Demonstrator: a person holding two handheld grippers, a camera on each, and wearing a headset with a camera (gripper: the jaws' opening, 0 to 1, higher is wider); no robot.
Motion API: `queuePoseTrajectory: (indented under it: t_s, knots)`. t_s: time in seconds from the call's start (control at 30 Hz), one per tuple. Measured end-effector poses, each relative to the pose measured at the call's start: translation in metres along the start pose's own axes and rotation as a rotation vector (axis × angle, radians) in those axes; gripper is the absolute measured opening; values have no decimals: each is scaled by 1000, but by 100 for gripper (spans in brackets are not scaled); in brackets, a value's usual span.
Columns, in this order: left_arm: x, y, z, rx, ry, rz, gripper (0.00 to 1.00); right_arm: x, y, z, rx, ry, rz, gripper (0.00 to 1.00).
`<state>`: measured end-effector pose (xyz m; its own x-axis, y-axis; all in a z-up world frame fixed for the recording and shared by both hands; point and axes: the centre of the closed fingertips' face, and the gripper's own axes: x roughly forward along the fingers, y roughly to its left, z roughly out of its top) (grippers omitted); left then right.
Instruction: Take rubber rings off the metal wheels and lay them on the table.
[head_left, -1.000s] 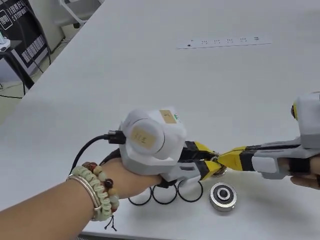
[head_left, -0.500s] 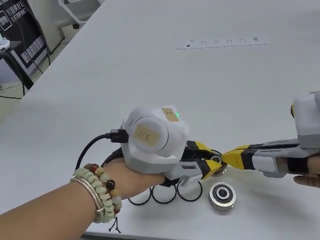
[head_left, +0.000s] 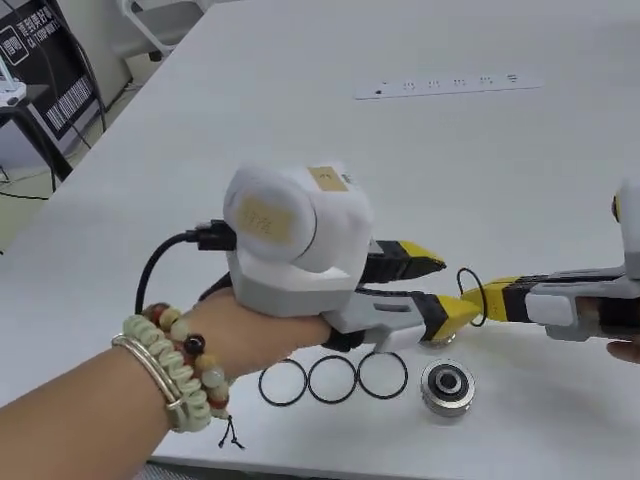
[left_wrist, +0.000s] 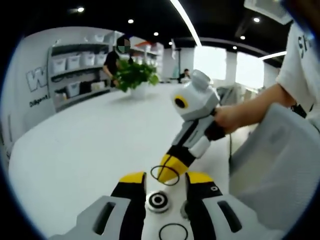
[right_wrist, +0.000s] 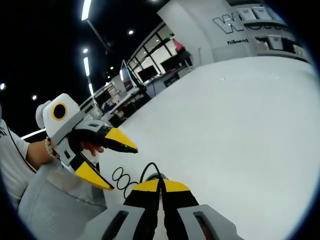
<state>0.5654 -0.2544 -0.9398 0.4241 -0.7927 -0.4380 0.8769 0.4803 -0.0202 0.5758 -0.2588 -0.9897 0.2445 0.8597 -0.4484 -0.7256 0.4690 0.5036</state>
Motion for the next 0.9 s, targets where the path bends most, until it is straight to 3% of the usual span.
queuePoseTrajectory:
  t_s: [0.17,0.6,0.73,0.9]
  knots:
    - [-22,-3,26,42,-40,8,39,-9,1,3,1,-21,-5,0]
    - [-91,-14,38,164,-17,62,54,-41,10,9,-36,-47,-24,0]
    - [-112,-17,45,135,-62,86,58,-51,15,14,-46,-65,-26,0]
    - [-133,-14,38,136,-44,139,62,-60,24,23,-64,-88,-24,0]
